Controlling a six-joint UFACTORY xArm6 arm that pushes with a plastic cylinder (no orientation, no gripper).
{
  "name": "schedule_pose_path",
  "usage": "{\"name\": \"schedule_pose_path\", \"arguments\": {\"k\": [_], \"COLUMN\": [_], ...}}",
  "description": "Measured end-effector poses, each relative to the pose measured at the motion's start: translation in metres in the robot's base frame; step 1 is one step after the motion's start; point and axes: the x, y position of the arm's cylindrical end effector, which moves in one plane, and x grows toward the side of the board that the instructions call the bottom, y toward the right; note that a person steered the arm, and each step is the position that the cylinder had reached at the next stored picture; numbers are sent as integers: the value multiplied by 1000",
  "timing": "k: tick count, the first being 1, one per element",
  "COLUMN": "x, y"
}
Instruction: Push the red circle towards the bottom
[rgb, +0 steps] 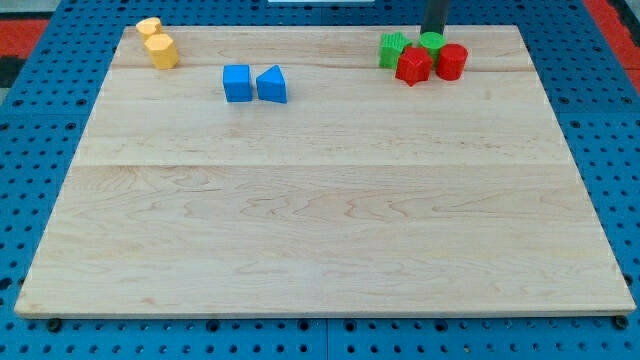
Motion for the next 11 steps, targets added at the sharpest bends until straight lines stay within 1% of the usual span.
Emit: {"name": "schedule_pose_path", "arguments": {"k": [2,3,4,5,6,7,8,9,10,11], "x": [0,18,25,43,51,95,129,135,124,123], "y": [88,66,30,23,23,14,-20,32,31,-37]}}
